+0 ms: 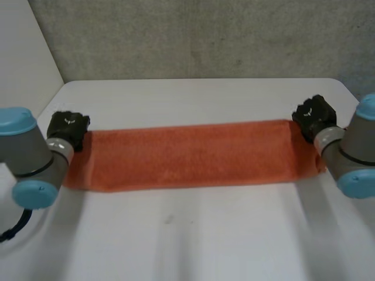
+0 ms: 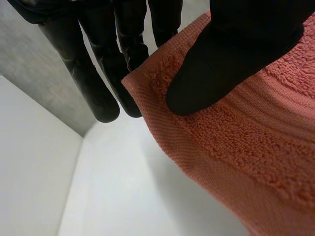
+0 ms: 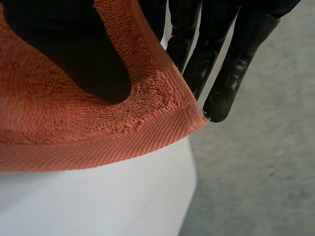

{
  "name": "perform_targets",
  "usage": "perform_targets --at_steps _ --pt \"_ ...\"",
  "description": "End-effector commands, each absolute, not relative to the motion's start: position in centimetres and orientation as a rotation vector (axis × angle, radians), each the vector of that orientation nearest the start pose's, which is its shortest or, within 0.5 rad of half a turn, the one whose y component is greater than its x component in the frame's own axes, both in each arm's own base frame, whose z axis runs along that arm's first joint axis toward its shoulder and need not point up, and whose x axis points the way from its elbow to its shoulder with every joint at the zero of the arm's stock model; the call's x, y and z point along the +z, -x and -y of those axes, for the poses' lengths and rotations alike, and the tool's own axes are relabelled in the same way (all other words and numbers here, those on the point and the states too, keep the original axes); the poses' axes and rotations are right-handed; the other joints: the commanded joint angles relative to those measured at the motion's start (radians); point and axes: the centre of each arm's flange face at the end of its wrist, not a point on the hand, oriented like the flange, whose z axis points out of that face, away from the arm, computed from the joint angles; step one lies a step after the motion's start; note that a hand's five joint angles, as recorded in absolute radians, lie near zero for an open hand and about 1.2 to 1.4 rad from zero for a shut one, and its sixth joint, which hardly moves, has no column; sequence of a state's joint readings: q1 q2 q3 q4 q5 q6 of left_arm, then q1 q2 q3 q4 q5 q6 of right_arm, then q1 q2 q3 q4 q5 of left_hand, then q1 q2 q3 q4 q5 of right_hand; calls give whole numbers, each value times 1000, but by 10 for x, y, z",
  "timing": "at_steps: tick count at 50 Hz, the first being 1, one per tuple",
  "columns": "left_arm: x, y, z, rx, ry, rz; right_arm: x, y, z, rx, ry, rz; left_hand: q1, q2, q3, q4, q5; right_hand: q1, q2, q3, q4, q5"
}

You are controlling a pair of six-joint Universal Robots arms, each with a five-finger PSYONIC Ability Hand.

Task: Fold the laundry

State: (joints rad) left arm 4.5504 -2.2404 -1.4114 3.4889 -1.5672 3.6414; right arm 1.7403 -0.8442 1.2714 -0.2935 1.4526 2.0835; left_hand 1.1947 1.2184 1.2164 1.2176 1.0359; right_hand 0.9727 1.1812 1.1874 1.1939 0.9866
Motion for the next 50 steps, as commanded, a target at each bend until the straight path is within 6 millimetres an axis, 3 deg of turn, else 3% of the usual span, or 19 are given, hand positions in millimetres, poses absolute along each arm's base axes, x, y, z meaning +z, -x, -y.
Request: perform_targets --at_steps 1,2,3,4,5,6,8,9,10,13,15,16,18,23,30,35,38,43,50 --pt "134 209 414 -1996 -716 -2016 124 -228 434 -2431 1718 -2114 202 178 180 179 186 424 215 209 202 235" --pt "134 212 417 -2029 -718 -1989 124 -228 434 -2431 1718 -2114 202 178 180 179 186 424 215 209 202 235" --pt "134 212 417 -2030 -718 -1988 118 -227 438 -2434 1713 -2133 202 178 180 179 186 221 13 6 0 33" --pt "133 216 418 -2058 -722 -1965 113 -227 440 -2426 1711 -2151 -97 -121 -119 -120 -113 -659 -867 -873 -880 -847" --pt "133 222 416 -2083 -730 -1946 112 -227 440 -2426 1711 -2151 -1020 -1044 -1042 -1043 -1036 -667 -876 -882 -889 -856" --pt "133 223 416 -2084 -730 -1946 110 -228 439 -2417 1704 -2169 -1020 -1044 -1042 -1043 -1036 -798 -1007 -1013 -1019 -987" --pt "133 228 413 -2107 -742 -1930 111 -229 437 -2418 1682 -2194 -849 -873 -871 -872 -865 -798 -1007 -1013 -1019 -987" --pt "133 235 409 -2127 -759 -1918 115 -230 435 -2423 1645 -2206 -1020 -1044 -1042 -1043 -1036 -798 -1007 -1013 -1019 -987" --pt "134 238 404 -2141 -764 -1909 115 -230 435 -2423 1645 -2206 -1020 -1044 -1041 -1043 -1036 -798 -1007 -1013 -1019 -987" --pt "145 240 398 -2177 -759 -1873 135 -228 430 -2448 1482 -2216 -1020 -1044 -1042 -1043 -1036 -798 -1007 -1013 -1019 -987" --pt "151 239 394 -2188 -753 -1863 168 -222 419 -2463 1233 -2192 -1020 -1044 -1042 -1043 -1036 -798 -1007 -1013 -1019 -987" --pt "151 239 394 -2188 -753 -1863 168 -222 419 -2463 1232 -2192 -1020 -1044 -1042 -1043 -1036 -798 -1007 -1013 -1019 -987" --pt "164 236 381 -2196 -749 -1856 196 -218 404 -2445 1010 -2156 -1020 -1044 -1042 -1043 -1036 -798 -1007 -1013 -1019 -987" --pt "179 229 357 -2198 -733 -1869 214 -214 376 -2311 870 -2130 -1020 -1044 -1042 -1043 -1036 -798 -1007 -1013 -1019 -987" --pt "182 222 325 -2165 -745 -1917 200 -175 360 -2034 833 -2327 -1020 -1044 -1042 -1043 -1036 -779 -988 -994 -1000 -968" --pt "177 219 308 -2157 -723 -1991 179 -158 346 -1792 811 -2475 -1020 -1044 -1042 -1043 -1036 -551 -759 -765 -772 -739" --pt "177 218 302 -2180 -680 -2043 175 -152 346 -1780 795 -2497 -1020 -1044 -1042 -1043 -1036 -530 -738 -744 -751 -718" --pt "176 216 301 -2215 -607 -2110 146 -144 356 -1753 774 -2514 -1020 -1044 -1042 -1043 -1036 -351 -560 -566 -572 -539" --pt "174 216 301 -2225 -578 -2138 133 -139 360 -1719 768 -2498 -1020 -1044 -1042 -1043 -1036 -233 -442 -448 -454 -421"
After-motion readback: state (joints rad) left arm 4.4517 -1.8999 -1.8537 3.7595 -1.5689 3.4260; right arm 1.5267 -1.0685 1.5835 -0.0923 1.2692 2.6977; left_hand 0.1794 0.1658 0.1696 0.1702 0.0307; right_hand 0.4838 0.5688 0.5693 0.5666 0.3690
